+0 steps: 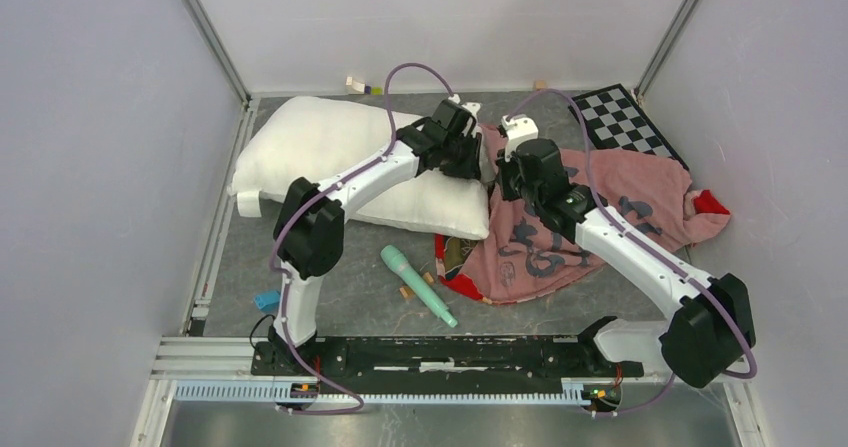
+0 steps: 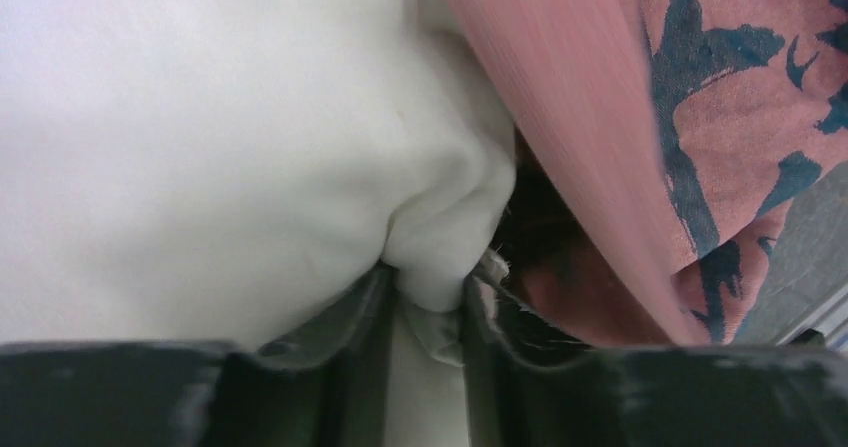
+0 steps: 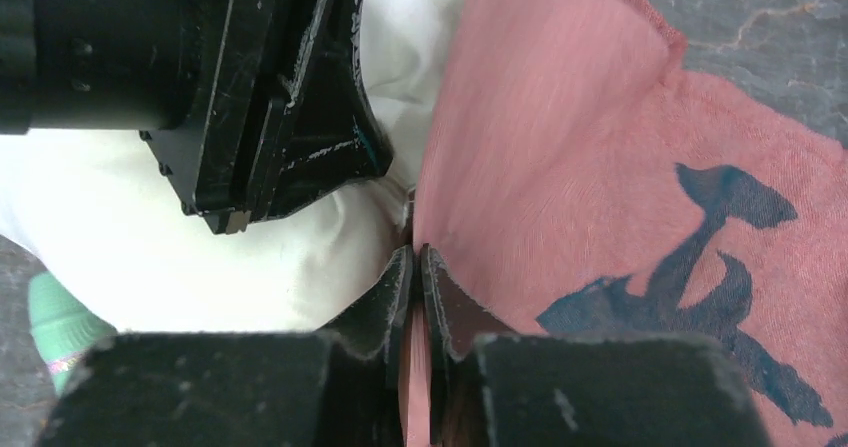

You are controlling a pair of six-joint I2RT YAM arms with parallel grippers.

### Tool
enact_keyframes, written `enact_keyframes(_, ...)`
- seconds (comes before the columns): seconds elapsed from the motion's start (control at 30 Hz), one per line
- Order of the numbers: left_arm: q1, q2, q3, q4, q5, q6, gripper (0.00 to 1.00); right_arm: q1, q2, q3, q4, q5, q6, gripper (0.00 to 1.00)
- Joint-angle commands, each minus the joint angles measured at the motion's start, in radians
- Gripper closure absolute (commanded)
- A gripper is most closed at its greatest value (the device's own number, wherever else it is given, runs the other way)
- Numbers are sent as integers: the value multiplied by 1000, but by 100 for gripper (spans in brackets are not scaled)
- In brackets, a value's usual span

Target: Put the pillow into the pillowcase

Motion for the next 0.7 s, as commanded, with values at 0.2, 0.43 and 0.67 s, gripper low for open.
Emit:
enact_keyframes(0.2, 4, -266, -114, 63, 1, -73, 21, 52, -79, -13, -162, 109, 49, 46)
enact_keyframes(0.43, -15, -423, -199, -59, -90, -44, 3, 148, -176, -197, -120, 121, 139, 48)
enact_keyframes(0.67, -73, -386, -251, -84, -172, -28, 3, 155, -71, -276, 13, 56, 160, 46)
